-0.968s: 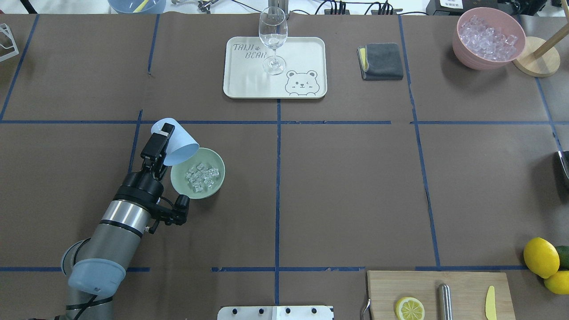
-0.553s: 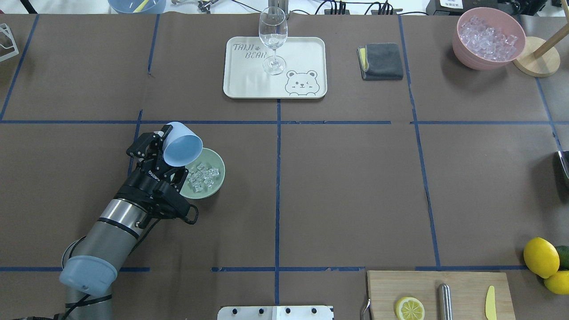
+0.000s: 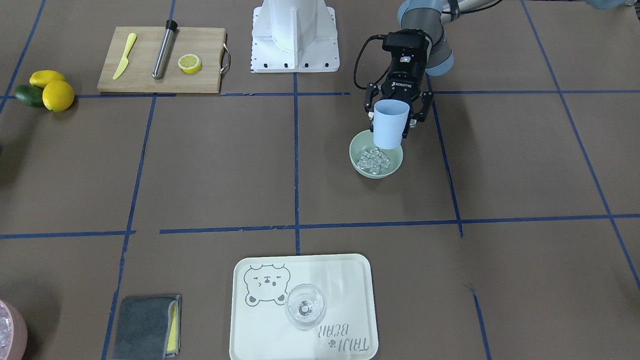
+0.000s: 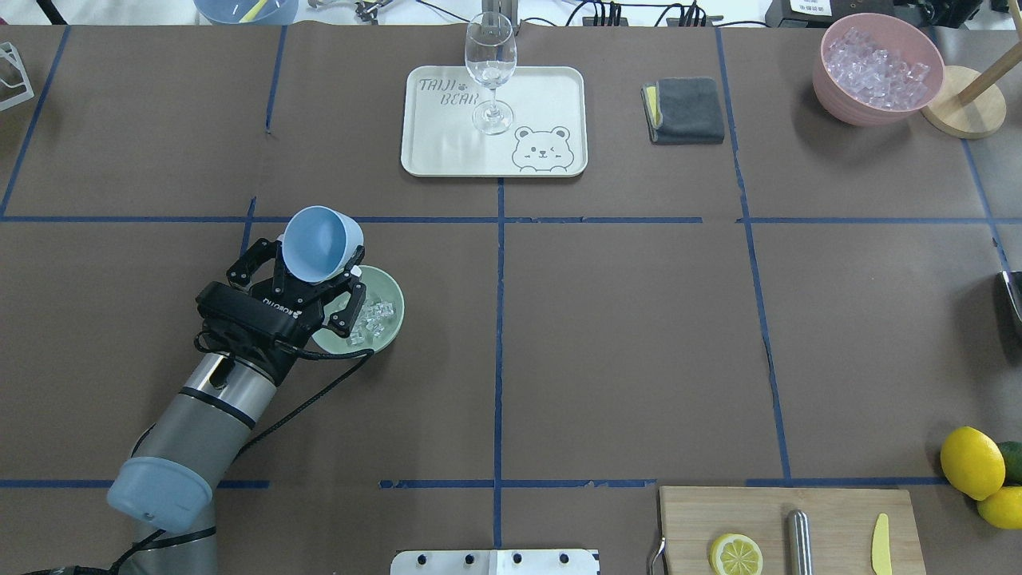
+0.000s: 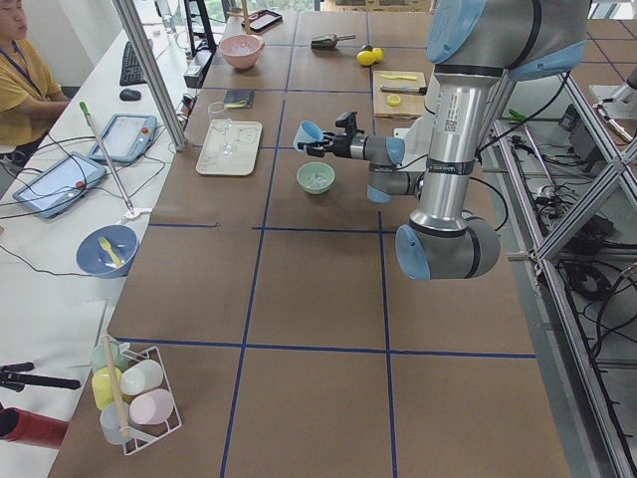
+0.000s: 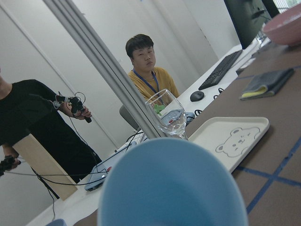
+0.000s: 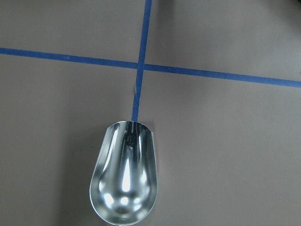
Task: Pour ice into bowl
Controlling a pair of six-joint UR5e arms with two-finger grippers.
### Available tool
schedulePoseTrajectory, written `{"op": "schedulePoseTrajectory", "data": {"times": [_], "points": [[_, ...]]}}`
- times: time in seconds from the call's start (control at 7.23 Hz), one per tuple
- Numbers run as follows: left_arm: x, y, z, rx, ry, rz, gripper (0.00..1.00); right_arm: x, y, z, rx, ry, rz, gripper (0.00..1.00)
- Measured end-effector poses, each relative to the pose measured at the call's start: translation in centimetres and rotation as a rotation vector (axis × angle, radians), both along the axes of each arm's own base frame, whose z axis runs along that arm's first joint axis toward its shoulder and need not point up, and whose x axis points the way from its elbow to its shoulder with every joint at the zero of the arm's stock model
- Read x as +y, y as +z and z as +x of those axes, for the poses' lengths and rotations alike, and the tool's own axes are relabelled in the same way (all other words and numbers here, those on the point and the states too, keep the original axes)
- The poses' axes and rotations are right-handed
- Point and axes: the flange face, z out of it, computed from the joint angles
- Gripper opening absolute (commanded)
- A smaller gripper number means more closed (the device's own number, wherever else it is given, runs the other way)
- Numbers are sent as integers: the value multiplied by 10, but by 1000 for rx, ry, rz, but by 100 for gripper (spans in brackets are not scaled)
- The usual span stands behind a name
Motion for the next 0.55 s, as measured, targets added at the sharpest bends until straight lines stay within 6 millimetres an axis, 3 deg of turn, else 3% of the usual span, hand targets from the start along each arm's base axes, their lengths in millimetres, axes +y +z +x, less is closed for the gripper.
{"op": "schedulePoseTrajectory", "data": {"times": [0.28, 0.55], "points": [[-7, 15, -5, 42, 40, -42, 0, 0, -3, 0, -1, 1, 5, 100], [-35, 77, -49, -70, 98, -80, 0, 0, -5, 0, 0, 2, 9, 100]]}}
